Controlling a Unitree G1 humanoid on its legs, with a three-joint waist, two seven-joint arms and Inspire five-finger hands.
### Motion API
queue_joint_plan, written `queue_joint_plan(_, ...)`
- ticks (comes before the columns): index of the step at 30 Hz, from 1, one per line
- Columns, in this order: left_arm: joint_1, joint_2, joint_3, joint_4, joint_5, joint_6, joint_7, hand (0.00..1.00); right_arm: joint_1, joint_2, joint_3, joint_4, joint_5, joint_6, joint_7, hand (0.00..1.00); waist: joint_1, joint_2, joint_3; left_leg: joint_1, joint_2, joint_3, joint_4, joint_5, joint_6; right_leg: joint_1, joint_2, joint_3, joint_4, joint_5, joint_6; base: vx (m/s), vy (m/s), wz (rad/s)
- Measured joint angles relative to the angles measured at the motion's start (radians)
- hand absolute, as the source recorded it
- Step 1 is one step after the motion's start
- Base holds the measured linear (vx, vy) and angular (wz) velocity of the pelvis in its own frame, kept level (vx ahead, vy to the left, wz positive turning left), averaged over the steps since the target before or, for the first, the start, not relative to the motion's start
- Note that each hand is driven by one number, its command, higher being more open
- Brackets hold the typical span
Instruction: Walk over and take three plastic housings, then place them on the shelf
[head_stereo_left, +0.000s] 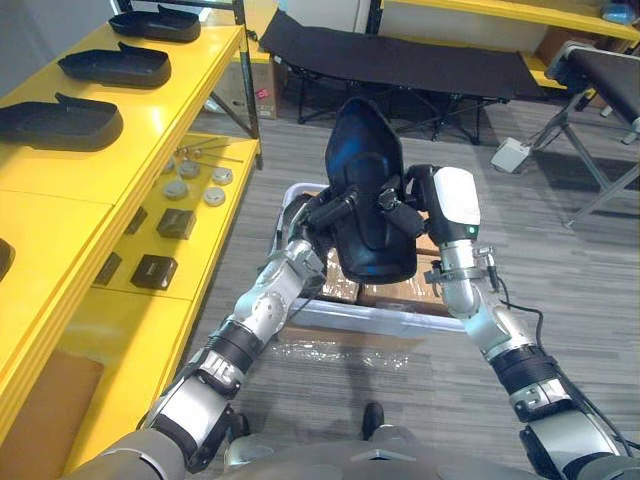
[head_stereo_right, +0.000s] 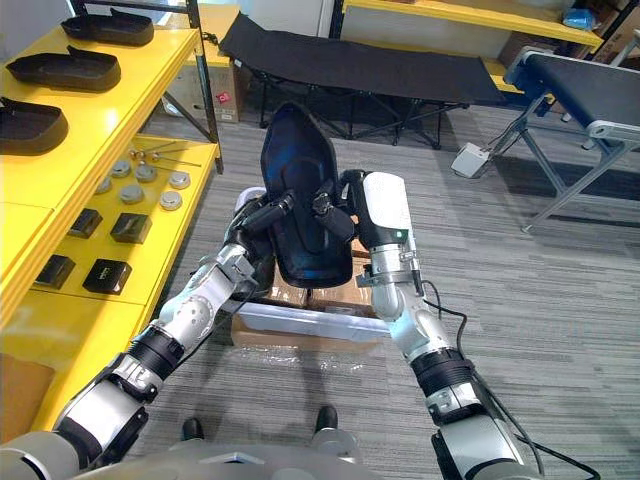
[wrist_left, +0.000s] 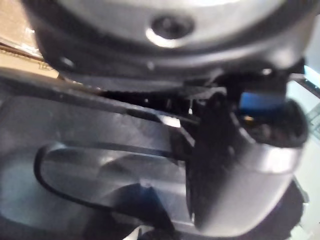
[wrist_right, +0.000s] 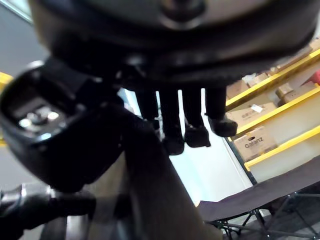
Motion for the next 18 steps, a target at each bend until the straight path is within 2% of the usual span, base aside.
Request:
queue_joint_plan(10, 0.003, 0.0, -0.036, -0.001, 0.027, -0.016, 0.006, 0.0, 0.039, 0.005, -0.001, 0.0, 0.006, 0.001, -0.029, 0.0, -0.001, -0.003, -0.003, 0.006, -0.009, -0.006, 0.0, -0.001, 0.001, 0.018, -0.007, -0.007, -0.014, 0.004, 0.006, 0.0, 0.003, 0.02)
queue_joint_plan(11, 0.003, 0.0, -0.04, -0.001, 0.027, -0.022, 0.008, 0.0, 0.041, 0.005, -0.001, 0.0, 0.008, 0.001, -0.032, 1.0, -0.001, -0.003, -0.003, 0.007, -0.009, -0.005, -0.001, -0.001, 0.001, 0.018, -0.007, -0.007, -0.015, 0.004, 0.006, 0.0, 0.0, 0.0)
queue_joint_plan(15, 0.013, 0.0, -0.05, -0.003, 0.029, -0.046, 0.024, 0.0, 0.043, 0.014, 0.002, -0.003, 0.014, -0.001, -0.037, 1.0, -0.001, -0.003, -0.003, 0.013, -0.009, -0.004, -0.003, -0.002, 0.001, 0.021, -0.007, -0.006, -0.016, 0.004, 0.006, 0.0, 0.002, -0.02)
queue_joint_plan(18, 0.058, 0.0, -0.046, -0.06, 0.086, -0.068, 0.068, 0.0, 0.057, 0.033, 0.007, -0.007, 0.065, -0.002, -0.045, 1.0, 0.001, -0.004, -0.004, 0.013, -0.009, -0.004, -0.003, -0.003, 0.001, 0.022, -0.007, -0.008, -0.017, 0.004, 0.006, 0.0, 0.0, 0.0)
